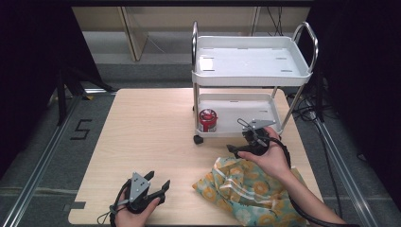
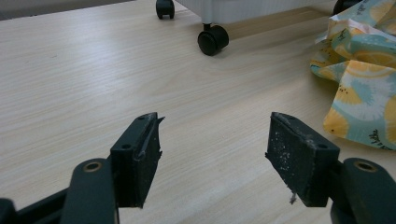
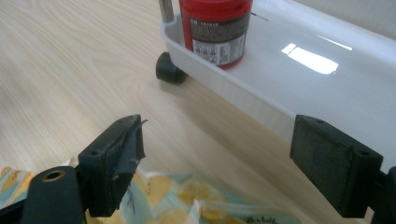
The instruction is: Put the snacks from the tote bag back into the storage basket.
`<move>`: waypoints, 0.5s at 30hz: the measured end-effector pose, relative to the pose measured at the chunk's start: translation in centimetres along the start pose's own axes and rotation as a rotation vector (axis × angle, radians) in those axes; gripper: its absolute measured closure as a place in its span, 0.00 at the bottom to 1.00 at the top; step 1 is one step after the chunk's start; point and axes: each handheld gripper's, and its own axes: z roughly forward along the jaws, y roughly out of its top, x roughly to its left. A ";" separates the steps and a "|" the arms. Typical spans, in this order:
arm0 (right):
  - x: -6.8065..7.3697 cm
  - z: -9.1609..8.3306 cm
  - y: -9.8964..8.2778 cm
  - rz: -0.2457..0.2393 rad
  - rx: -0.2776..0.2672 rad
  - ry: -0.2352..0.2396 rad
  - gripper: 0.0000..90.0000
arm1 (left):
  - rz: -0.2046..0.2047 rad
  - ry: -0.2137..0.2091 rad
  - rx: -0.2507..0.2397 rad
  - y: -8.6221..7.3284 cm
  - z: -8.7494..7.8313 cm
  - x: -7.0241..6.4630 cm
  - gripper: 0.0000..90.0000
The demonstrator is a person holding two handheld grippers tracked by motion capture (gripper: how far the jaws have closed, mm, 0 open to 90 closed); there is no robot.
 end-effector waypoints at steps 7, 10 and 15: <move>-0.1 -0.8 -1.3 0.014 -0.003 -0.014 0.22 | -0.002 0.003 -0.001 0.0 0.0 0.0 0.38; -0.3 -1.2 -1.8 0.016 -0.016 -0.012 0.22 | 0.002 0.002 0.002 0.0 0.0 -0.1 0.38; -0.6 -1.9 -3.1 0.023 -0.035 -0.011 0.23 | 0.003 0.004 0.002 0.0 0.0 -0.1 0.38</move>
